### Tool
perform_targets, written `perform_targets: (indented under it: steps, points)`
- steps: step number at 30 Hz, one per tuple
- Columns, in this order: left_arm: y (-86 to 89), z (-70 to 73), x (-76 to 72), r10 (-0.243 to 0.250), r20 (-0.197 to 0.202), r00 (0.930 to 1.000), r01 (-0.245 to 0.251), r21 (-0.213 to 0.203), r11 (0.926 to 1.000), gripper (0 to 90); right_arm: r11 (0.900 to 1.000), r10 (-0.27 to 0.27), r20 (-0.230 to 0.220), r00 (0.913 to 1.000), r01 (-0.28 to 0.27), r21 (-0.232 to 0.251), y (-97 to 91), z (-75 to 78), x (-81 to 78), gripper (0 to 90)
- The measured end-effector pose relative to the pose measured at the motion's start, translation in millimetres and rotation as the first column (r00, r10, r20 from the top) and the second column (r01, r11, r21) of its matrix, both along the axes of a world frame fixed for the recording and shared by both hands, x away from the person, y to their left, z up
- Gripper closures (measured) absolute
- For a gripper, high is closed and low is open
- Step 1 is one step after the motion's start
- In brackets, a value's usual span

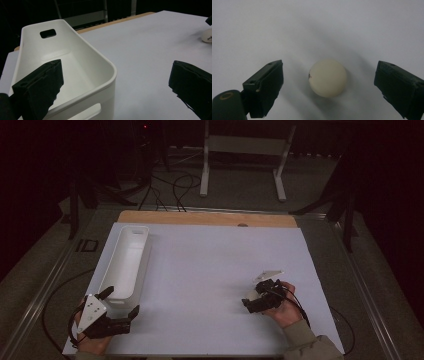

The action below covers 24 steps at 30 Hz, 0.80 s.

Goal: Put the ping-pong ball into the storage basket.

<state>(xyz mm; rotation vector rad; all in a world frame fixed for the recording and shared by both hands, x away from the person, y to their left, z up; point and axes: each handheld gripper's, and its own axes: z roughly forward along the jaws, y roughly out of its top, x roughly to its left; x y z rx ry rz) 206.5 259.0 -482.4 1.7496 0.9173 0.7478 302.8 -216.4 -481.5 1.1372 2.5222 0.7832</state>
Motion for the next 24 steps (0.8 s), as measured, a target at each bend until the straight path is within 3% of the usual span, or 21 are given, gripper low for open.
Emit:
perform_targets:
  steps: [9, 24]
  points:
    - [-0.1, -0.1, 0.1, 0.001, 0.000, 1.0000, -0.001, 0.001, 1.0000, 0.0, 0.9999, -0.004, -0.015, 0.9999, 0.003, -0.012, 0.9, -2.3, 1.5, 10.6]
    - [0.3, 0.1, -0.1, 0.003, 0.001, 1.0000, -0.003, 0.003, 1.0000, 0.1, 0.9988, -0.001, -0.043, 0.9991, -0.001, -0.048, 3.3, -7.5, 3.0, 24.9]
